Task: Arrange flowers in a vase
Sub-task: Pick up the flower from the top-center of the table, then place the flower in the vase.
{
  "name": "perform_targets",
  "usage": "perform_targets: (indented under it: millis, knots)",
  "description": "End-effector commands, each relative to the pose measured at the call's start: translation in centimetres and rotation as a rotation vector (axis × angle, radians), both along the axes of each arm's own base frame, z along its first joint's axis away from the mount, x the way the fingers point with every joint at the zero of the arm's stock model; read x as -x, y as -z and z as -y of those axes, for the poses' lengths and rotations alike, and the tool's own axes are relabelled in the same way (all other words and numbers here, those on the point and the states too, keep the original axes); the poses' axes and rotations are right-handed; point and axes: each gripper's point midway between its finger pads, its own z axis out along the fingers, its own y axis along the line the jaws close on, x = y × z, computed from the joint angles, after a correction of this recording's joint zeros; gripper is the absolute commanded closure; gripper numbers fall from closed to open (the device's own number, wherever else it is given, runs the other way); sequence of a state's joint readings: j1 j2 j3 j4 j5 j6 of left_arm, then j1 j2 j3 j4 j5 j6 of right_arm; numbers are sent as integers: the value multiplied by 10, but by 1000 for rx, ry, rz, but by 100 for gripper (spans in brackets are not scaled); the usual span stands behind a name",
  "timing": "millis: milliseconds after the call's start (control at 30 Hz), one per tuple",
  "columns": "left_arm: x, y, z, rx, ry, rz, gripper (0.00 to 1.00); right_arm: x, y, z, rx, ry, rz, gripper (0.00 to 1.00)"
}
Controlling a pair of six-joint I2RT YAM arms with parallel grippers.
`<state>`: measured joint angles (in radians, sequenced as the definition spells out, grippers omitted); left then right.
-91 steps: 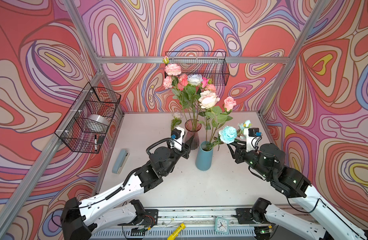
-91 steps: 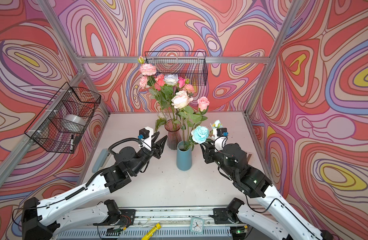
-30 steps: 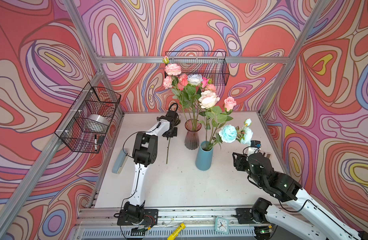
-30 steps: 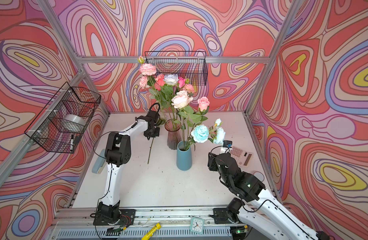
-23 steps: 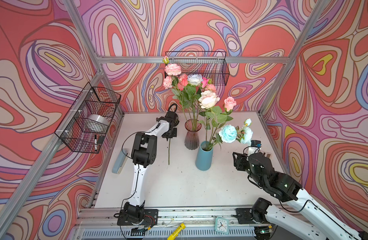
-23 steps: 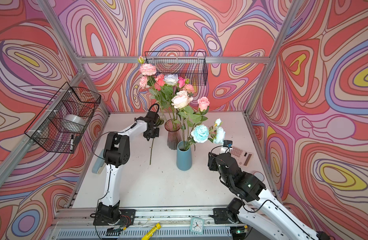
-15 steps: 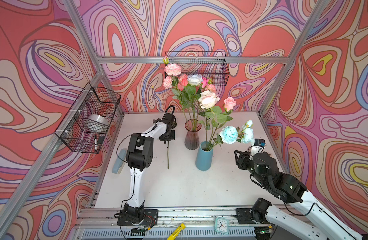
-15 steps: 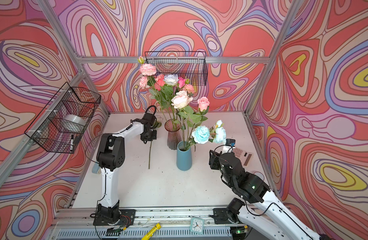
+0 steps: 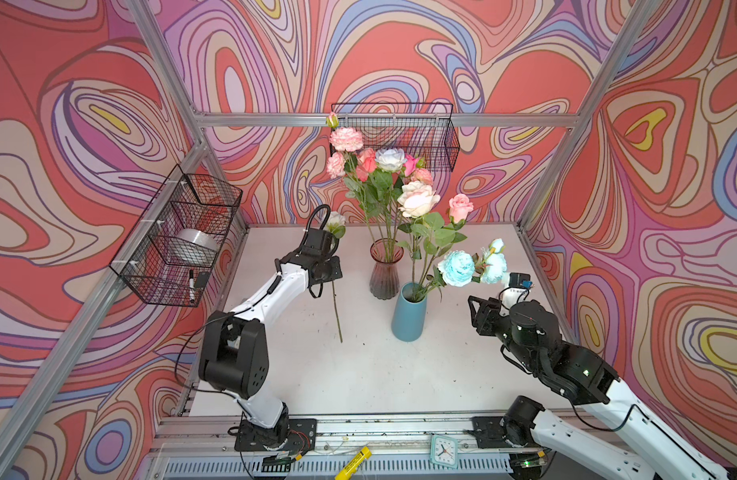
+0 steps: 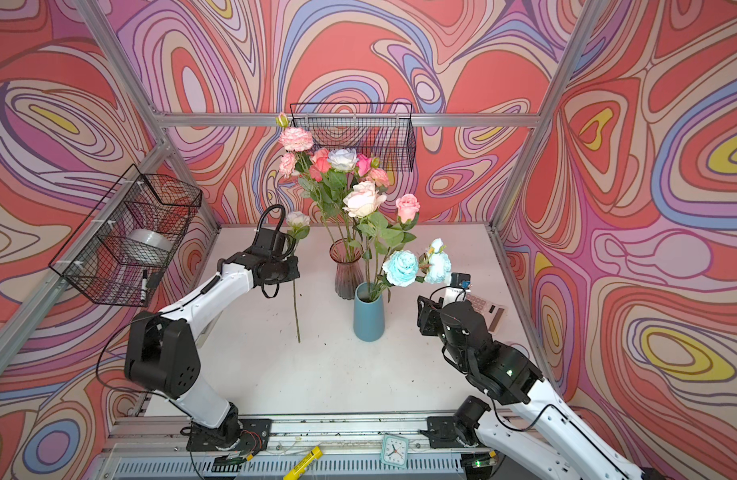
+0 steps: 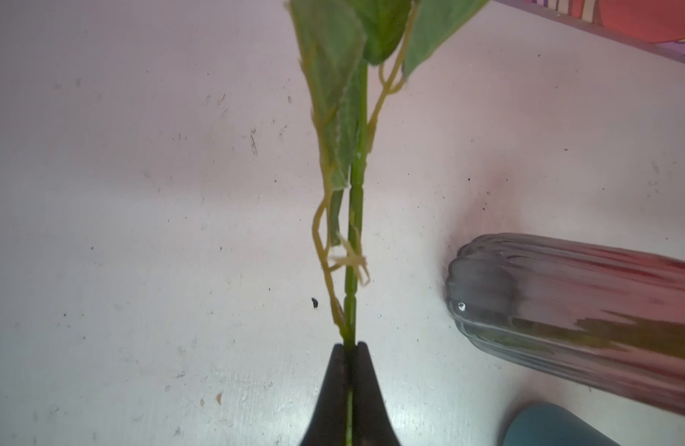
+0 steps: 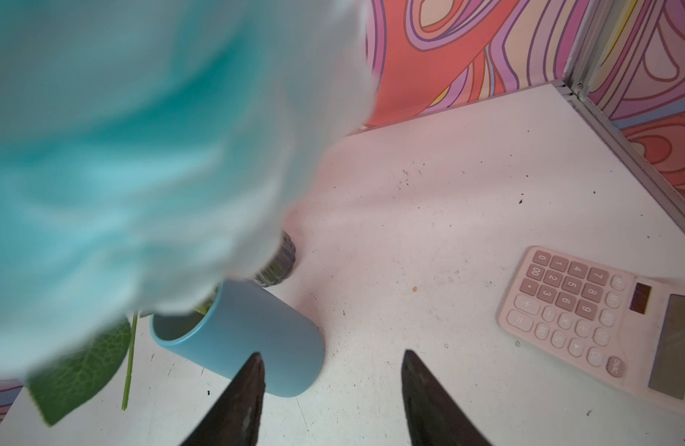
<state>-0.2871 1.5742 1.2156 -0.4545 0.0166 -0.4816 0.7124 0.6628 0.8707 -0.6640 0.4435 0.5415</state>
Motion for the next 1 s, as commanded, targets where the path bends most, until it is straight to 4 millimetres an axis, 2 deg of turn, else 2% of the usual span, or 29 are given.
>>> perform_targets:
  millis: [0,33,333,533,633,700,800,967]
  knots:
    - [6,-46,5,135,-16,181,100,1,-14,-4,-19,-29,36,42]
    - [14,-52,3,155,-17,207,100,1,-14,-4,-21,-35,40,42]
    - [77,-151,6,374,95,672,100,2,-26,-10,-38,-76,88,42]
    - [104,-229,19,425,224,925,100,0,-24,-7,-34,-48,88,42]
    - [118,-273,37,420,309,1047,100,-1,-25,-8,-37,-50,88,42]
    - [128,-303,55,399,384,1133,100,-3,-24,-8,-31,-45,89,42]
    - [134,-333,79,388,463,1209,100,-4,-26,-9,-32,-43,93,42]
    - [136,-368,111,394,549,1307,100,-5,-30,-8,-28,-39,100,42]
